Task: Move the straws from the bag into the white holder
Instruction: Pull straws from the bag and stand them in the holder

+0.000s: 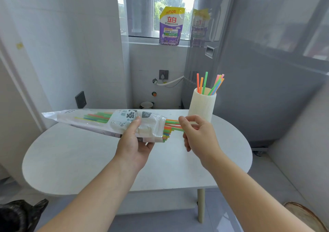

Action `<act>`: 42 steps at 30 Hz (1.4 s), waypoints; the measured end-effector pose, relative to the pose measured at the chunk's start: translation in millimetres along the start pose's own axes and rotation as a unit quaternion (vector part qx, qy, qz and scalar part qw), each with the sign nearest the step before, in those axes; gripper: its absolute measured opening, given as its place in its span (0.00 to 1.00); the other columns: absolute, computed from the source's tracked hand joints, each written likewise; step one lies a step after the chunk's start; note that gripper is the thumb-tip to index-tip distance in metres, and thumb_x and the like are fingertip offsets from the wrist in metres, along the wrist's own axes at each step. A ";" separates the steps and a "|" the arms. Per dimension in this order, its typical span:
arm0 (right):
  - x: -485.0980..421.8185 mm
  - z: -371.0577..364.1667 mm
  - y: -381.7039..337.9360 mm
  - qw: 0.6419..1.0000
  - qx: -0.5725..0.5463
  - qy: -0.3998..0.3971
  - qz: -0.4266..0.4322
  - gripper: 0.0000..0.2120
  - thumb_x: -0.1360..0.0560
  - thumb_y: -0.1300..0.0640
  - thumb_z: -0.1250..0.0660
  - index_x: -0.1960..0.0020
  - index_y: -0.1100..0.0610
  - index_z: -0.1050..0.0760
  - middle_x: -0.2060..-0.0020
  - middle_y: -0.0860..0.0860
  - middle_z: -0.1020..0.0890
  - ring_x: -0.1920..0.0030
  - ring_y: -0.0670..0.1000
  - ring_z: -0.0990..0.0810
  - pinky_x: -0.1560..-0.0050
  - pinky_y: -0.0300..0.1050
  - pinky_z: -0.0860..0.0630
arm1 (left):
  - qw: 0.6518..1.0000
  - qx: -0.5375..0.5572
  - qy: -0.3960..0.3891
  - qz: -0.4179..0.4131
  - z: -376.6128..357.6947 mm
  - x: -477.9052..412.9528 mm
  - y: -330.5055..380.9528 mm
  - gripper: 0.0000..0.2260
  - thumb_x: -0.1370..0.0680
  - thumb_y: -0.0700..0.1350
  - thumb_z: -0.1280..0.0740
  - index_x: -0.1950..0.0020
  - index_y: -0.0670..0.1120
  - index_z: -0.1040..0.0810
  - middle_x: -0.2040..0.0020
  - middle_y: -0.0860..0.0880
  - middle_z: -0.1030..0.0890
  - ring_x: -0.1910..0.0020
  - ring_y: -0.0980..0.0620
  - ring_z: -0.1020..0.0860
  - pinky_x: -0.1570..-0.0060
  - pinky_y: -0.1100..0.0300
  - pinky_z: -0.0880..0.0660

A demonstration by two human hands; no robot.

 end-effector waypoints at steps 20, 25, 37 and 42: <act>0.4 5.8 13.3 0.981 -0.177 0.024 -0.081 0.23 0.29 0.38 0.25 0.50 0.57 0.24 0.68 0.52 0.25 0.75 0.48 0.27 0.73 0.42 0.25 | 0.999 0.026 0.024 -0.009 2.7 -3.6 12.5 0.07 0.22 0.45 0.28 0.44 0.52 0.21 0.60 0.50 0.11 0.56 0.50 0.12 0.53 0.50 0.15; 11.9 -21.6 14.1 0.968 -0.218 -0.045 -0.118 0.33 0.42 0.33 0.25 0.47 0.55 0.22 0.62 0.53 0.25 0.72 0.48 0.26 0.70 0.44 0.25 | 0.999 0.035 0.020 -0.006 0.1 -1.0 10.1 0.10 0.22 0.44 0.29 0.41 0.52 0.22 0.59 0.49 0.11 0.56 0.49 0.12 0.59 0.51 0.14; -1.8 -37.0 -1.5 0.935 -0.328 0.041 -0.131 0.08 0.21 0.51 0.29 0.52 0.56 0.18 0.69 0.50 0.23 0.73 0.46 0.27 0.69 0.40 0.24 | 0.999 0.041 0.033 0.003 -3.8 5.9 5.1 0.17 0.21 0.44 0.29 0.33 0.52 0.24 0.43 0.45 0.14 0.45 0.45 0.15 0.64 0.53 0.17; -4.5 -26.9 -3.5 0.953 -0.285 0.050 -0.093 0.07 0.20 0.52 0.31 0.54 0.54 0.20 0.70 0.48 0.17 0.69 0.46 0.19 0.63 0.40 0.21 | 0.998 0.041 0.036 0.013 -2.6 4.5 0.9 0.12 0.22 0.45 0.29 0.38 0.52 0.22 0.48 0.46 0.13 0.46 0.46 0.15 0.64 0.53 0.16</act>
Point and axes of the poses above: each hand's wrist, its own x-axis away from the middle knuckle, its own z-axis out of the back of the hand, y = z × x, the point moved 3 cm from there along -x, towards the middle knuckle
